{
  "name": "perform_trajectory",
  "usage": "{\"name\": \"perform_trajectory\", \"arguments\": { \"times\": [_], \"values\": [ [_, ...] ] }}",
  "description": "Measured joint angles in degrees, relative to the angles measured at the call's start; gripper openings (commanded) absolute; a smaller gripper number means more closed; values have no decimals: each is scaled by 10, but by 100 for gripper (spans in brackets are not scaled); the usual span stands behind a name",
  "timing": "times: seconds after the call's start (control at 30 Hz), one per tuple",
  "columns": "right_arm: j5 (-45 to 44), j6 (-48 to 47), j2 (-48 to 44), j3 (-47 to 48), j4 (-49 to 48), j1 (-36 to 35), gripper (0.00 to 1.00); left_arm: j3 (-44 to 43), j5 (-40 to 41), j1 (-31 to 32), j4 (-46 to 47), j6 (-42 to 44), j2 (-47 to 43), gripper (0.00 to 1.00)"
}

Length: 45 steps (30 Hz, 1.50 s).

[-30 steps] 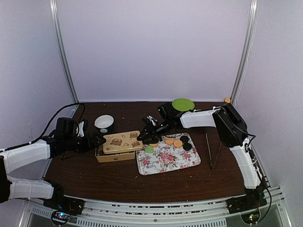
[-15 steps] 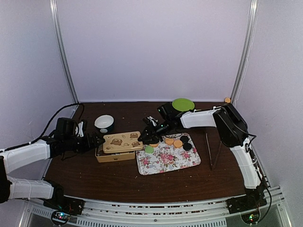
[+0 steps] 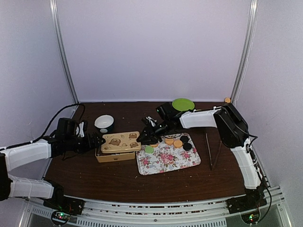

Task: Pack the cookies

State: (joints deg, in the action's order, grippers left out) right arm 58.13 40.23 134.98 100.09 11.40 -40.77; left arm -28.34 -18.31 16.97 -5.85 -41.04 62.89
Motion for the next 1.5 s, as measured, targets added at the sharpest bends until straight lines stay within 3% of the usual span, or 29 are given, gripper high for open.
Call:
{"name": "perform_trajectory", "arguments": {
  "times": [0.6,0.93,1.2,1.5],
  "values": [
    [-5,-35,-5,1,45,-16,22,11,-5,0,28,-16,25,88],
    [-6,-66,-5,12,82,-22,20,15,-7,-1,34,-21,39,80],
    [-8,-71,-5,17,92,-24,20,11,9,0,14,-13,-10,79],
    [-14,-77,-5,39,108,-29,20,-2,12,13,10,-6,22,78]
  ]
}}
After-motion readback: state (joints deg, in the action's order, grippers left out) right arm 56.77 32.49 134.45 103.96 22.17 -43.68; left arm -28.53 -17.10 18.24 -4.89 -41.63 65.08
